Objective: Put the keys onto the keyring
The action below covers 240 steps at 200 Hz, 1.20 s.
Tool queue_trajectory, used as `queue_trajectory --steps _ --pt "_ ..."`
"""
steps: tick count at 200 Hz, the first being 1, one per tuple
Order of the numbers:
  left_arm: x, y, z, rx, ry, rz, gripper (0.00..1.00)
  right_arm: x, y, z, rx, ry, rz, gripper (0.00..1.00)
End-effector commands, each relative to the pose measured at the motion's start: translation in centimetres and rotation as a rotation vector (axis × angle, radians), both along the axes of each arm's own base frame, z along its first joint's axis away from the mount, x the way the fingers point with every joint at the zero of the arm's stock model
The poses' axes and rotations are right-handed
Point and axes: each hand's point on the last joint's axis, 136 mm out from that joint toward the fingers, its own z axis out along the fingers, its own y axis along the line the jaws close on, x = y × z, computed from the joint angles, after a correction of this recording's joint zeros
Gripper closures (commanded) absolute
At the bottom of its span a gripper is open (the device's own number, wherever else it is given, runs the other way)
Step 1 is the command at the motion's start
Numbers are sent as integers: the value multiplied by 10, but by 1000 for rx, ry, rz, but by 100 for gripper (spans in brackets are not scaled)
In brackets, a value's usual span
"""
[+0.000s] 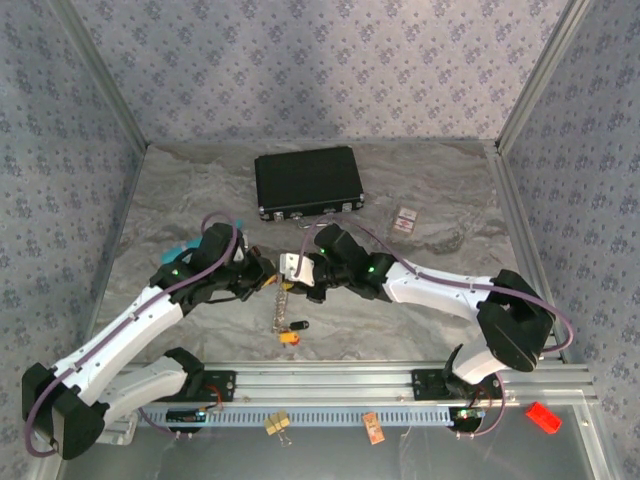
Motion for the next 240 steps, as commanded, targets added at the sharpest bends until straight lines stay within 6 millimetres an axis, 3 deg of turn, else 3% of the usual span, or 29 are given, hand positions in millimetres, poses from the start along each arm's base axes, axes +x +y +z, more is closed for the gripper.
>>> queue_trajectory --steps 1,88,240 --pt "-1 -4 9 -26 -36 -26 100 2 4 12 38 8 -1 100" --pt "-2 -7 11 -46 -67 -50 100 15 4 19 70 52 -46 100" --pt "-3 -7 9 -47 -96 -71 100 20 5 38 148 109 -54 100"
